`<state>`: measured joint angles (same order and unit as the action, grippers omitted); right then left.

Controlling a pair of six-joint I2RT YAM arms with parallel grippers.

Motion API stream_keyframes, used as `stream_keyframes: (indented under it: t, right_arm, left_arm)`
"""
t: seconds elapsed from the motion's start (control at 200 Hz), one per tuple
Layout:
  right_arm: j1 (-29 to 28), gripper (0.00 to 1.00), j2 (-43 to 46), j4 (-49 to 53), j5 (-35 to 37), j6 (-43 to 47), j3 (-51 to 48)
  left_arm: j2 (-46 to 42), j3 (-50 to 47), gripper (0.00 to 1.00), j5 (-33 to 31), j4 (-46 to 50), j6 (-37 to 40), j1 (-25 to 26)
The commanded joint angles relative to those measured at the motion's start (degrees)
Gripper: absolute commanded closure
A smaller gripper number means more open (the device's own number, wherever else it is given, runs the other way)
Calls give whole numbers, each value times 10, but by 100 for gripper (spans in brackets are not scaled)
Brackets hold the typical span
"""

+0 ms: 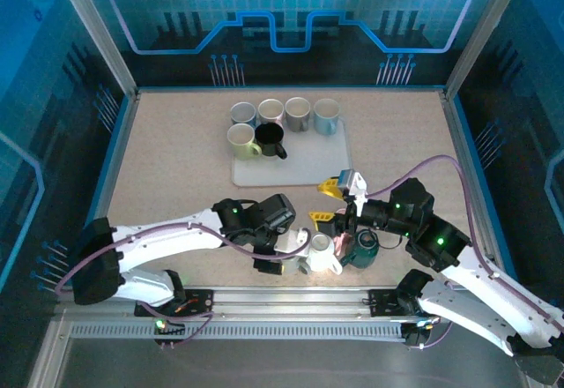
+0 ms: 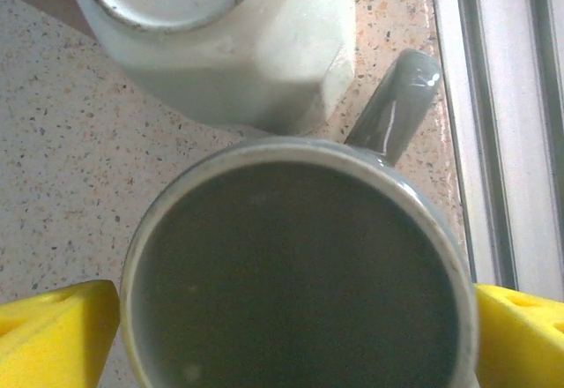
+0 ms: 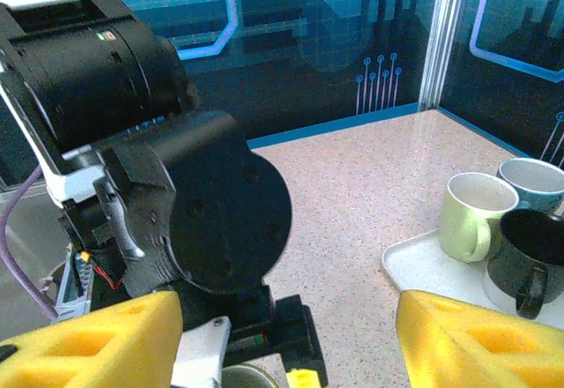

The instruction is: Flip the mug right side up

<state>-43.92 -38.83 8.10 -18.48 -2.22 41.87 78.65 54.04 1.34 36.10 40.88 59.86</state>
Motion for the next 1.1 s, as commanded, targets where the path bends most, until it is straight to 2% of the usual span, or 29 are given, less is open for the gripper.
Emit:
stream_keyframes:
  t: [0.0, 0.365, 0.475, 0.735, 0.91, 1.095]
  right_arm:
    - [-10, 33, 5, -10, -10, -7, -9]
    - [-11, 33, -3, -19, -13, -9, -16]
    - [-10, 33, -5, -22, -13, -10, -17]
    - [-11, 33, -3, -20, -10, -10, -17]
    - [-12, 33, -1, -12, -10, -11, -9]
    - [-12, 35, -2, -2, -2, -20, 5]
  left_arm:
    - [19, 18, 1, 21, -24, 9, 4]
    - [64, 18, 4, 34, -21, 14, 3]
    - [76, 21, 11, 37, -19, 17, 3]
    - [72, 31, 46, 39, 3, 27, 0]
    - [35, 36, 57, 20, 34, 32, 0]
    - [-30, 69, 61, -21, 110, 25, 2]
